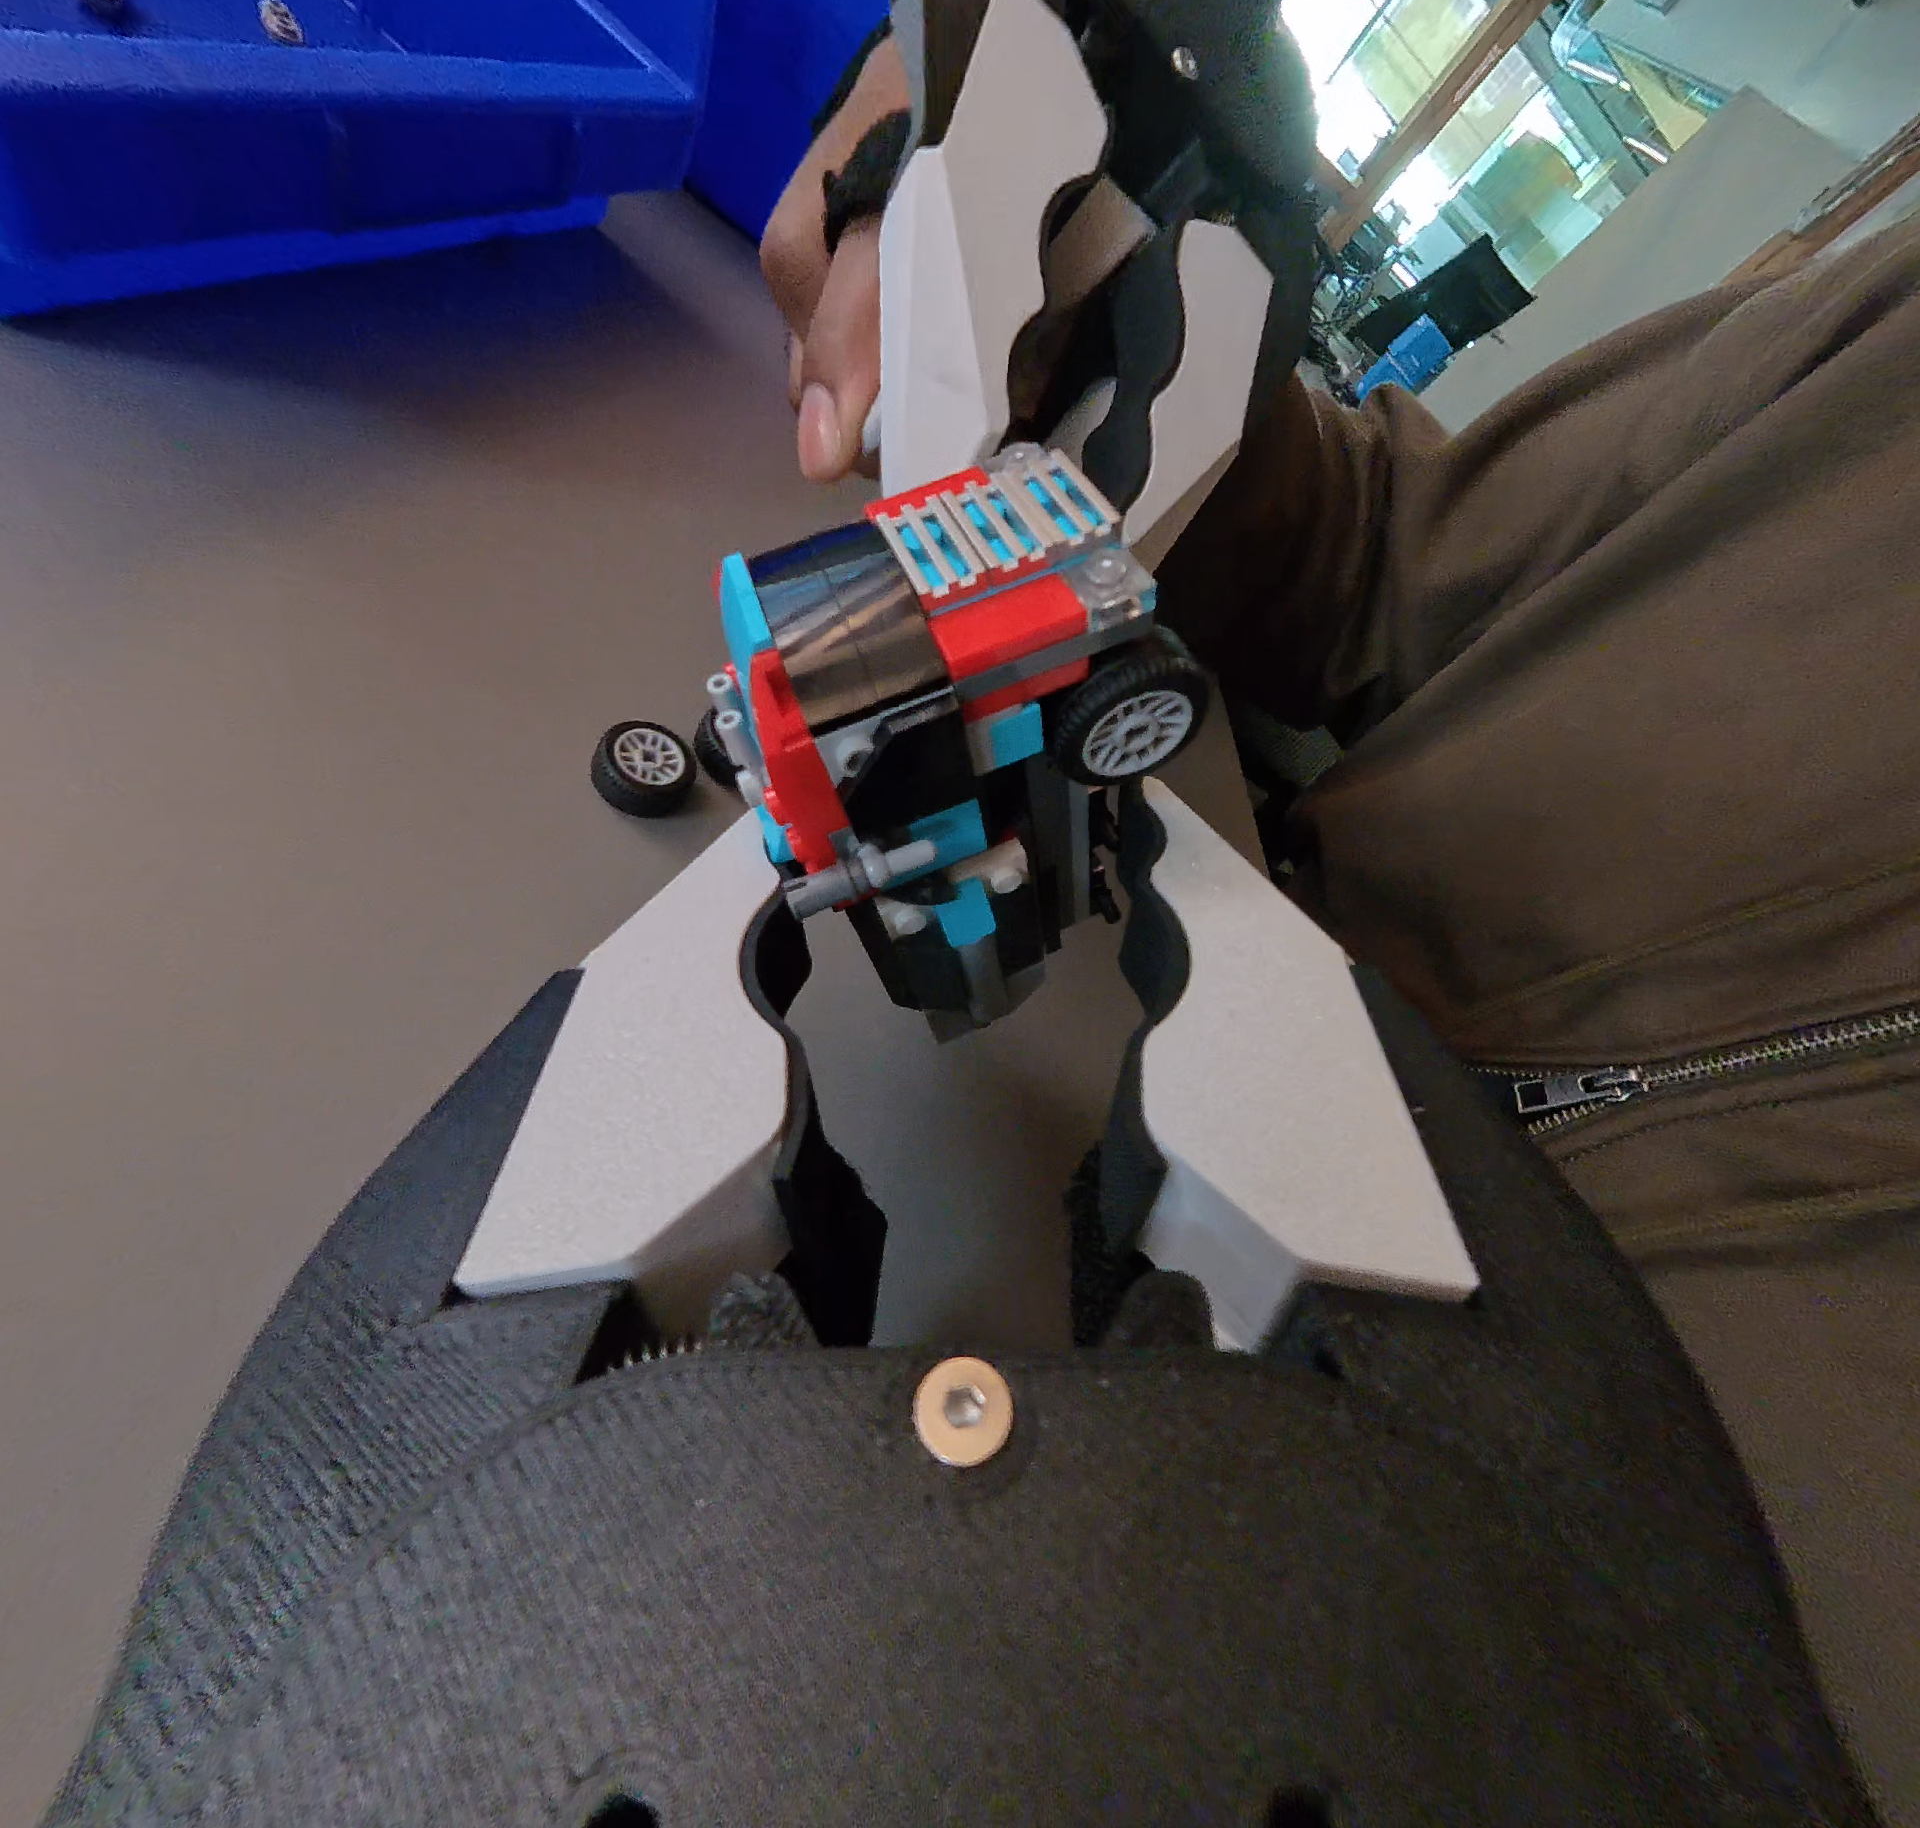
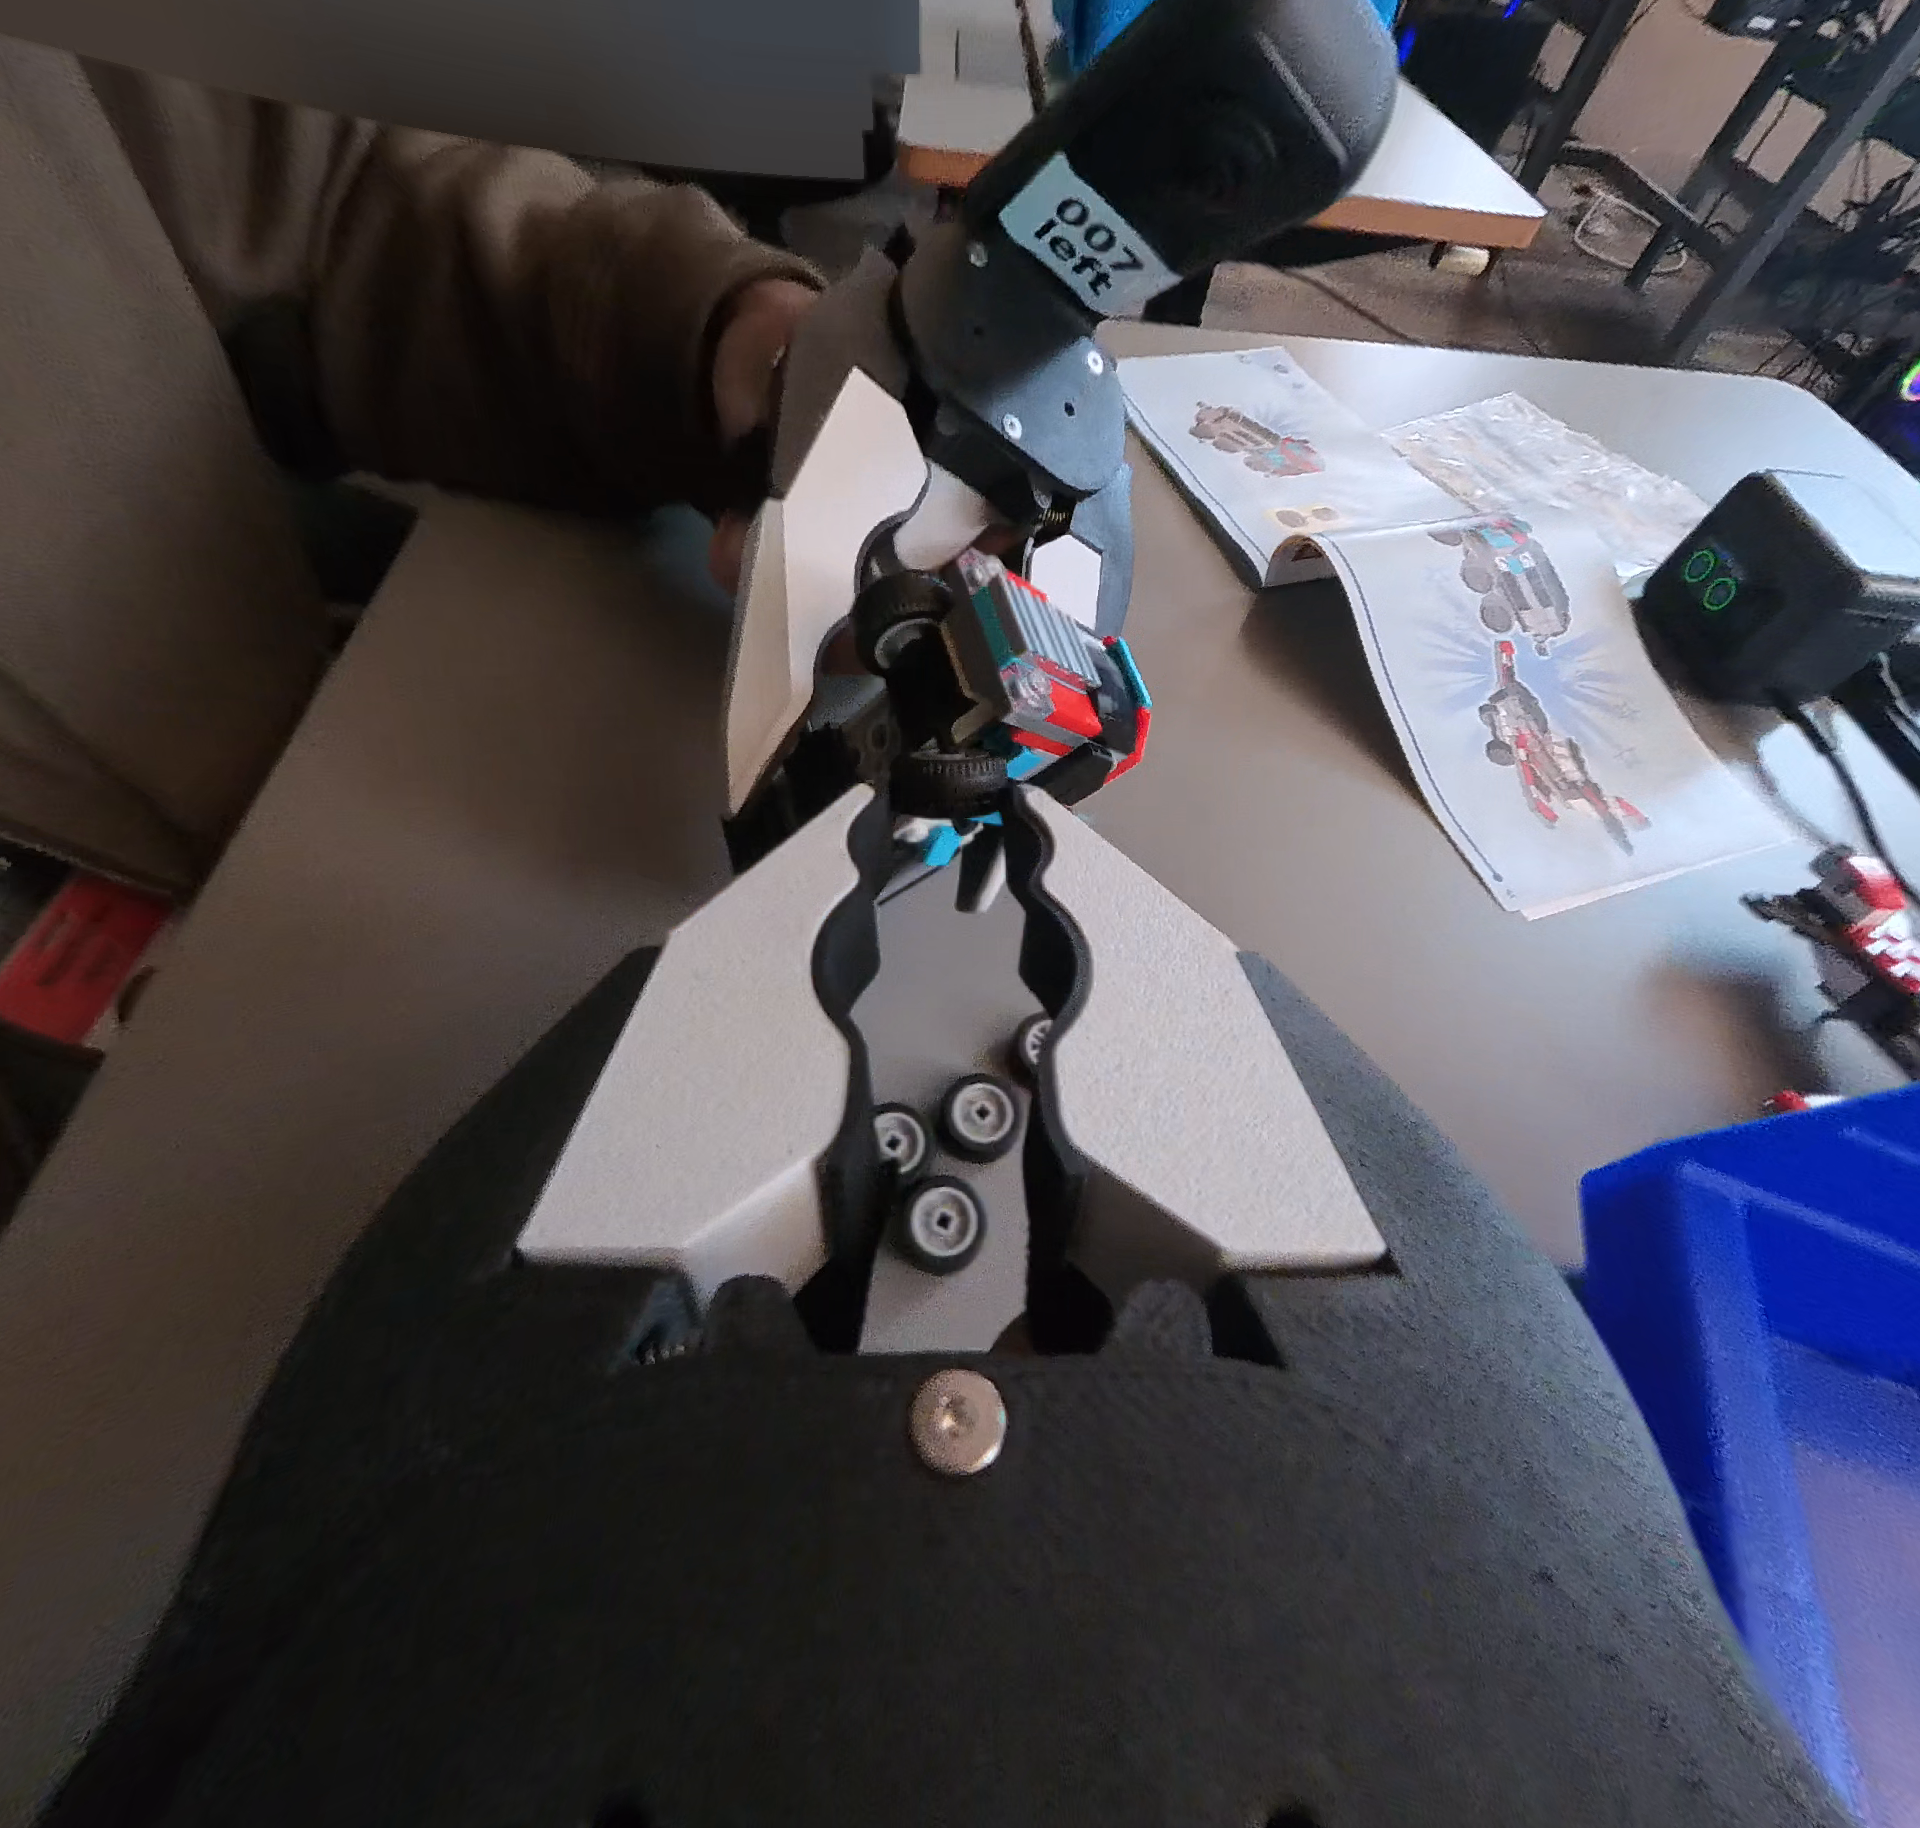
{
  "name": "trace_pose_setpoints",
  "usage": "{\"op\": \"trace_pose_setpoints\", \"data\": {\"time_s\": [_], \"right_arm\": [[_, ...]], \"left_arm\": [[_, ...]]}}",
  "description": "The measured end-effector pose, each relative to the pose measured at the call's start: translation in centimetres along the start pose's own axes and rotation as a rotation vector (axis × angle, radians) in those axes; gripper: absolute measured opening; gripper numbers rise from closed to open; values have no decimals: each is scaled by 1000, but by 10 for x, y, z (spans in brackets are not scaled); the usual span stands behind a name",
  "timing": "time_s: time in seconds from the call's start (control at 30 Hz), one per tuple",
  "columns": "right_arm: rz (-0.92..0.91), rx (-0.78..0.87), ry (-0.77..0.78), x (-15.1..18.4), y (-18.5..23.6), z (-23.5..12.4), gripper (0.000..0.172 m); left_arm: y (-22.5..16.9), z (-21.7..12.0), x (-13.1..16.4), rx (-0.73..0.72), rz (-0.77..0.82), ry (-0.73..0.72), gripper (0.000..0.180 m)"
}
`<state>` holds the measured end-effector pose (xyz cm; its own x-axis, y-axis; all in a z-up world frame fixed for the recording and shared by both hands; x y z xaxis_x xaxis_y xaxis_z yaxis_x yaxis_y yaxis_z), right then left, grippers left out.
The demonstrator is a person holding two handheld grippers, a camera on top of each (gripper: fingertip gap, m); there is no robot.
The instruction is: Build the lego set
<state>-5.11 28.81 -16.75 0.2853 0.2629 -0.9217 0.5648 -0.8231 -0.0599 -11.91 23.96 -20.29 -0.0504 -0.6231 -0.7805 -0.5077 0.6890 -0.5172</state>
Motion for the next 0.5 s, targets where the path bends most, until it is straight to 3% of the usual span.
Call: {"op": "trace_pose_setpoints", "data": {"time_s": [0.27,0.5], "right_arm": [[-211,-4,214,-5,-9,5,22],[-191,20,150,-6,-7,1,22]], "left_arm": [[5,-4,1,-54,-52,21,60],[8,-2,5,-63,-63,34,60]]}}
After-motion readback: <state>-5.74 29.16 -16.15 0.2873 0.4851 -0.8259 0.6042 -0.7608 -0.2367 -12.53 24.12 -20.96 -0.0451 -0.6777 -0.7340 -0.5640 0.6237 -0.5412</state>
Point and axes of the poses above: each gripper's, where its closed fingertips meet, z out along the fingers, x out of its underside, y = z × x across the jaws, the point moved 5 cm from there along -z, back along the fingers, and after that the axes turned 4 degrees about -x, right-handed, at the moved point
